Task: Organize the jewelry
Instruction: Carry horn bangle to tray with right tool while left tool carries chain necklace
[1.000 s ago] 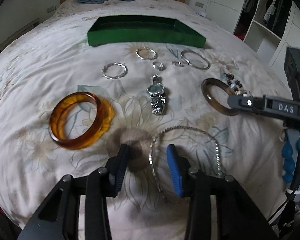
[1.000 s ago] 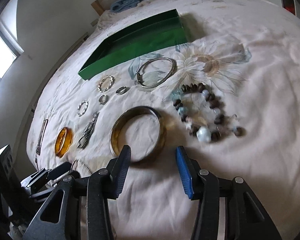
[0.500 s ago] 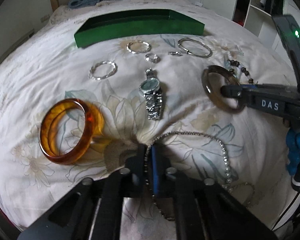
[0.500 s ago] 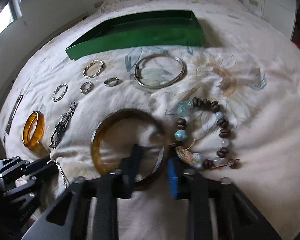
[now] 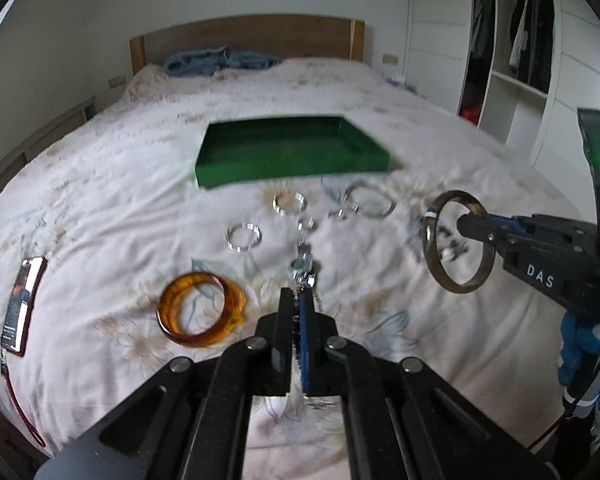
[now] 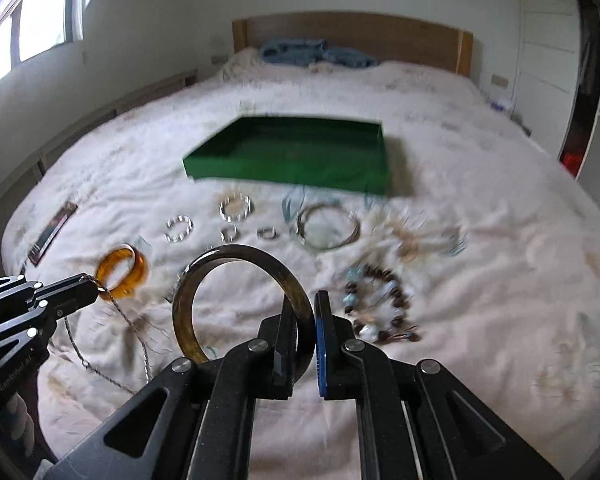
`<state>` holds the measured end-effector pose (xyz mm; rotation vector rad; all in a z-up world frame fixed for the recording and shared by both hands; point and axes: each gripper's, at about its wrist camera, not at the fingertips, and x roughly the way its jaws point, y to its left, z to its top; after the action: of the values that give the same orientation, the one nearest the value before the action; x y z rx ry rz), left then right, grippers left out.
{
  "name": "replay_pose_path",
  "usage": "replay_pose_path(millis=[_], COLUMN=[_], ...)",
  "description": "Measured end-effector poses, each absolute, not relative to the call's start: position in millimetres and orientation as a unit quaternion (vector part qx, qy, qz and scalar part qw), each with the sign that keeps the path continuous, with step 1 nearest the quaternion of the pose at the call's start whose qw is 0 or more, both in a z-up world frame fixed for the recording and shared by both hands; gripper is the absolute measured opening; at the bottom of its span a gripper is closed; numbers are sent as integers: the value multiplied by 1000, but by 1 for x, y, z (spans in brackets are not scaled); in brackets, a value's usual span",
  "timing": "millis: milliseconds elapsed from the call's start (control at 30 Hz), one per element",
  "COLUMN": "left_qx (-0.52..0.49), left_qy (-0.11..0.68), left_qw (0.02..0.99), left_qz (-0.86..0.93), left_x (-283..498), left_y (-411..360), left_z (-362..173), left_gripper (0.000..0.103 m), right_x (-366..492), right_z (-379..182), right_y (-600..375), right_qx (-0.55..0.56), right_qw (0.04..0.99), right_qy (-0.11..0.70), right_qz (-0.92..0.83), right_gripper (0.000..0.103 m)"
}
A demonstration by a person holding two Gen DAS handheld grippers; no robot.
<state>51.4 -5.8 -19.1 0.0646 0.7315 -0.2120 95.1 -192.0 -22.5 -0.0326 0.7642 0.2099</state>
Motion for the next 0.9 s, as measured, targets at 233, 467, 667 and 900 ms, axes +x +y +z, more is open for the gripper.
replay_pose_path(millis=[233, 467, 667, 900], left_qx=[12, 10, -13, -21], left_qy=[320, 285, 271, 253], left_qw=[940, 952, 958, 965], left_qz=[-120, -115, -97, -72], left_x=[50, 100, 182, 283], left_y=[-1, 4, 7, 0], left_z=[34, 96, 137, 141], left_gripper=[2, 2, 2, 2], right_x=[74, 100, 169, 268], right_z=[15, 51, 80, 74], right_y=[-200, -211, -214, -214], right_qx=[-12, -4, 1, 11], right_qw=[935, 943, 950, 952], right_qy=[341, 319, 303, 301], right_qz=[94, 92, 77, 54], right_gripper=[8, 8, 8, 8])
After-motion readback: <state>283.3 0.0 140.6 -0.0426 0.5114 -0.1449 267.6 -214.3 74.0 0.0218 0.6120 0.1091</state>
